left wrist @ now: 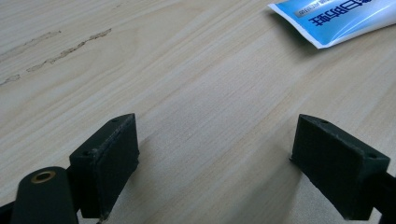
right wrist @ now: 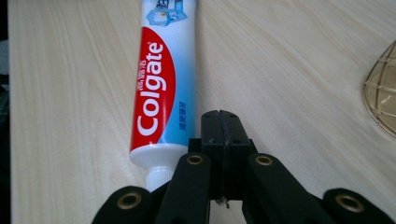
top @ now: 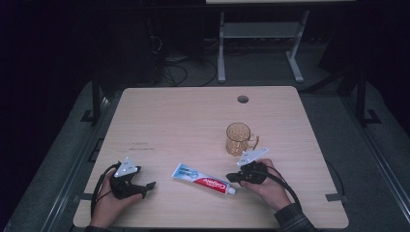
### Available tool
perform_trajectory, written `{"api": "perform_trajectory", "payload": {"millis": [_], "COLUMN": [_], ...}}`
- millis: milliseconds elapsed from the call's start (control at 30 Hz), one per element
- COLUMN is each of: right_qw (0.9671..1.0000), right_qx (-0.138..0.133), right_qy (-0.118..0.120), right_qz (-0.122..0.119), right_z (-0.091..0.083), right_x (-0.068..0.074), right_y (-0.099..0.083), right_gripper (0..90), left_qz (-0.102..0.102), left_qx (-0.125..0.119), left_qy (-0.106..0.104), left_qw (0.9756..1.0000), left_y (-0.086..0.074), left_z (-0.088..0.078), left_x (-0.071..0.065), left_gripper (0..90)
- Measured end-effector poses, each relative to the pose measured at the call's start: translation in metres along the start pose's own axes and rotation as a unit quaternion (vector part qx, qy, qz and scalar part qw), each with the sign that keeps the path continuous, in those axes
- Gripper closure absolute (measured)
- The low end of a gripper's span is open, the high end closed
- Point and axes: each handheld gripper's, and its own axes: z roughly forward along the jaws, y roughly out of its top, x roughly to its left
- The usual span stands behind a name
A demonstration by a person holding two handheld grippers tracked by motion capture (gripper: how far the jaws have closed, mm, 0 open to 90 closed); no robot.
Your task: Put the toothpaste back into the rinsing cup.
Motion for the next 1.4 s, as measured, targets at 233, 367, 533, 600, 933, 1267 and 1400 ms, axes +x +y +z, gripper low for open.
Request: {"api": "perform_trajectory", "payload": {"millis": [233,367,533,600,933,1267,1400], "right_qw": [0.9999,0.9998,0.9997,0.9996,0.9993,0.9999,0.9997], "right_qx": [0.015,0.016,0.017,0.017,0.021,0.006,-0.001], "right_qy": [0.005,0.007,0.015,0.019,0.021,-0.009,-0.018], "right_qz": [-0.005,-0.008,-0.012,-0.016,-0.022,0.010,0.017], "right_z": [0.012,0.014,0.015,0.015,0.016,0.008,0.003], "right_x": [-0.001,0.003,0.010,0.012,0.021,0.017,0.017], "right_y": [0.002,0.002,0.002,0.003,0.005,0.010,0.016], "right_gripper": [89.6,89.6,89.6,89.6,88.4,67.8,54.1], "left_qz": [0.000,0.000,0.000,0.000,0.000,0.000,0.000], "left_qx": [0.000,0.000,0.000,0.000,0.000,0.000,0.000], "left_qy": [0.000,0.000,0.000,0.000,0.000,0.000,0.000], "left_qw": [1.0000,1.0000,1.0000,1.0000,1.0000,1.0000,1.0000], "left_y": [0.000,0.000,0.000,0.000,0.000,0.000,0.000], "left_z": [0.000,0.000,0.000,0.000,0.000,0.000,0.000], "left_x": [0.000,0.000,0.000,0.000,0.000,0.000,0.000], "left_gripper": [13.7,13.7,13.7,13.7,13.7,13.7,13.7]}}
